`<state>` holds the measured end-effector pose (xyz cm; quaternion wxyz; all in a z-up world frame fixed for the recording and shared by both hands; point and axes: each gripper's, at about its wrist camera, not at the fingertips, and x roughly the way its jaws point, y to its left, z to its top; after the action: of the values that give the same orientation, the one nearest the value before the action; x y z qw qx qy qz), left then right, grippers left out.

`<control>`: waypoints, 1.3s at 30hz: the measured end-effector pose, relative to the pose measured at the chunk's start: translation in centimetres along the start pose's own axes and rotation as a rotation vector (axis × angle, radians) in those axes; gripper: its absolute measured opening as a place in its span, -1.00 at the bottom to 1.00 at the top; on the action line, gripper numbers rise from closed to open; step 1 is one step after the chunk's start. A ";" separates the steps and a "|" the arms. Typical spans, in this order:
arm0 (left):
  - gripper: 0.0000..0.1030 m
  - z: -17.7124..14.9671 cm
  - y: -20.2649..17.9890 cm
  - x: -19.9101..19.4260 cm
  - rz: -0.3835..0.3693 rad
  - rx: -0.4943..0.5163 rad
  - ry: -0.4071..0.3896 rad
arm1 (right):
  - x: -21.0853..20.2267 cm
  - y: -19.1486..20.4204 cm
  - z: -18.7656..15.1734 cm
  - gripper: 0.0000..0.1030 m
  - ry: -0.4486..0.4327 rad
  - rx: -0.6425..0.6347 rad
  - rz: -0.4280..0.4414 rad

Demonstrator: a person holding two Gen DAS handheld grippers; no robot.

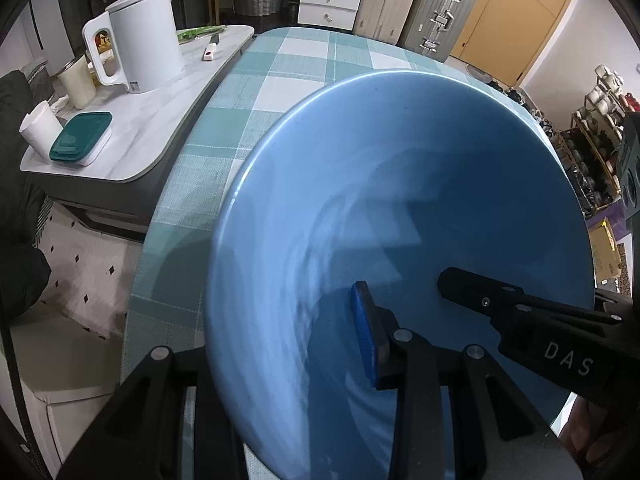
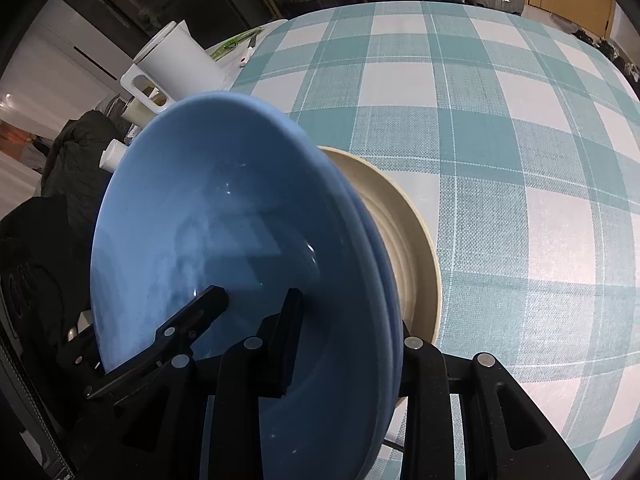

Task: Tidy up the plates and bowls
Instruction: 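Lower the nested blue bowls onto the stacked cream plates, then open both tools and withdraw them from the bowl stack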

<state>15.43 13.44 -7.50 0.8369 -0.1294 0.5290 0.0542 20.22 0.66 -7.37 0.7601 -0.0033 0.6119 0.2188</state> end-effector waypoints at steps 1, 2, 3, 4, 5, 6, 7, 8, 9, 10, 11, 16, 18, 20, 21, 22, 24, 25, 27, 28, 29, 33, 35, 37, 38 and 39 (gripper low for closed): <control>-0.35 0.0 0.0 0.0 0.000 0.000 0.001 | 0.0 0.1 0.0 -0.41 -0.001 -0.005 -0.004; -0.35 0.1 0.0 0.0 0.000 -0.001 0.002 | 0.0 0.2 0.0 -0.41 -0.003 -0.009 -0.007; -0.35 0.1 0.1 0.0 -0.001 -0.001 0.003 | 0.0 0.2 0.0 -0.41 -0.004 -0.012 -0.010; -0.35 0.1 0.1 0.0 -0.001 -0.002 0.003 | 0.0 0.2 0.0 -0.40 -0.005 -0.013 -0.010; -0.34 0.1 0.1 0.0 -0.001 -0.002 0.003 | 0.0 0.2 0.0 -0.40 -0.007 -0.014 -0.010; -0.34 0.2 0.1 0.0 0.000 0.001 0.002 | -0.1 0.2 0.0 -0.40 -0.012 -0.016 -0.010; -0.34 0.2 0.1 0.0 0.003 0.004 0.002 | -0.2 0.2 0.1 -0.40 -0.019 -0.018 -0.011; -0.33 0.2 0.1 0.0 0.005 0.006 0.002 | -0.3 0.3 0.1 -0.40 -0.032 -0.023 -0.014; -0.32 0.1 0.0 0.0 0.011 0.015 -0.001 | -0.5 0.4 0.1 -0.40 -0.045 -0.030 -0.020; -0.32 0.2 -0.1 0.0 0.014 0.023 -0.003 | -0.8 0.6 0.0 -0.40 -0.064 -0.047 -0.036; -0.32 0.1 -0.2 0.0 0.019 0.030 -0.004 | -1.0 0.8 0.0 -0.40 -0.078 -0.068 -0.049; -0.32 0.2 0.0 -0.1 0.035 0.029 -0.008 | -1.3 1.0 -0.3 -0.39 -0.097 -0.099 -0.076; -0.32 0.1 0.1 -0.3 0.045 0.027 -0.017 | -1.6 0.7 -0.4 -0.39 -0.115 -0.095 -0.100; -0.32 0.1 0.2 -0.6 0.052 0.028 -0.030 | -1.9 0.4 -0.5 -0.39 -0.134 -0.094 -0.114; -0.32 0.0 0.2 -0.7 0.056 0.029 -0.032 | -2.1 0.2 -0.5 -0.38 -0.142 -0.091 -0.113; -0.30 0.0 0.2 -0.8 0.057 0.031 -0.033 | -2.3 0.0 -0.6 -0.37 -0.147 -0.088 -0.106; -0.30 -0.1 0.2 -1.1 0.060 0.032 -0.037 | -2.6 -0.5 -0.6 -0.37 -0.160 -0.080 -0.097; -0.30 -0.1 0.2 -1.2 0.062 0.032 -0.040 | -2.9 -0.9 -0.8 -0.37 -0.176 -0.079 -0.092; -0.30 -0.3 0.4 -1.7 0.062 0.032 -0.057 | -3.5 -1.3 -1.0 -0.35 -0.203 -0.081 -0.075; -0.30 -0.4 0.5 -1.9 0.066 0.029 -0.063 | -3.7 -1.6 -1.2 -0.35 -0.215 -0.081 -0.062; -0.30 -0.4 0.5 -2.1 0.067 0.029 -0.069 | -3.9 -1.7 -1.2 -0.35 -0.224 -0.079 -0.052; -0.30 -0.8 0.7 -2.9 0.065 0.028 -0.089 | -4.8 -1.7 -1.8 -0.35 -0.278 -0.100 -0.018; -0.30 -1.0 1.0 -3.4 0.053 0.017 -0.101 | -5.6 -1.5 -2.1 -0.35 -0.319 -0.121 -0.025; -0.30 -1.1 1.2 -3.8 0.057 0.013 -0.110 | -6.6 -1.3 -2.5 -0.35 -0.366 -0.141 -0.033; -0.30 -1.2 1.3 -4.2 0.061 0.011 -0.122 | -7.1 -1.3 -2.6 -0.35 -0.386 -0.146 -0.035; -0.30 -1.3 1.4 -4.5 0.065 0.010 -0.131 | -7.7 -1.3 -2.9 -0.35 -0.412 -0.151 -0.036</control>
<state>12.03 14.59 -4.23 0.8681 -0.1042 0.4775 0.0870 16.78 -3.88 -1.24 0.8704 -0.0261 0.4254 0.2464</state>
